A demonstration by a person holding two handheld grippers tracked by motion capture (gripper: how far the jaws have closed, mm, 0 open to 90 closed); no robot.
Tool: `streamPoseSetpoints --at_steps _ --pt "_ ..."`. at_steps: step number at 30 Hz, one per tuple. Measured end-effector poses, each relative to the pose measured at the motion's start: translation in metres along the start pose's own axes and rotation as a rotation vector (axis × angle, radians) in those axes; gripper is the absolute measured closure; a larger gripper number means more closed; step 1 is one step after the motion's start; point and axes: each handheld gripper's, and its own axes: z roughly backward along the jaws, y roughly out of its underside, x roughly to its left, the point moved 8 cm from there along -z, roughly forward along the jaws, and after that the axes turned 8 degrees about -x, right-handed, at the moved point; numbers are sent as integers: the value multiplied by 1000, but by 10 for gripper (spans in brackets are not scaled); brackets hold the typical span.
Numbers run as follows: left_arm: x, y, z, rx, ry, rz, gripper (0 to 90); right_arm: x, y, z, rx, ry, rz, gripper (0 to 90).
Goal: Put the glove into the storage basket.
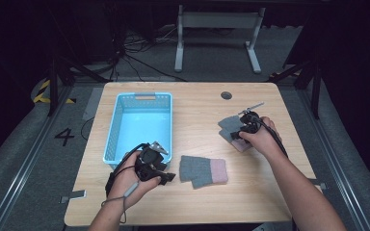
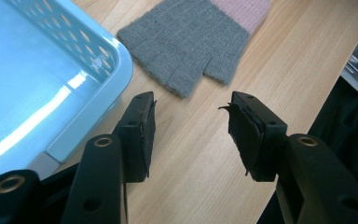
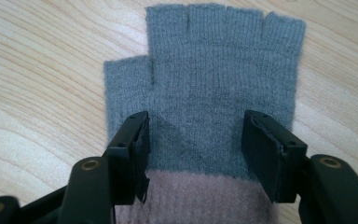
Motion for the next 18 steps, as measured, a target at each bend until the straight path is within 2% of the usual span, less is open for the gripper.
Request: streamPoseSetpoints --at_steps 5,9,12,18 --pt "-1 0 0 -2 -1 -2 517 0 0 -2 -31 19 -27 442" --pt "-1 0 0 -3 -1 -2 515 -1 0 -2 -29 30 -26 488" --pt "-1 0 0 -3 0 -3 515 -2 0 -2 -29 34 -22 551" --pt "-1 0 0 -4 1 -2 517 -2 0 0 -15 24 -24 736"
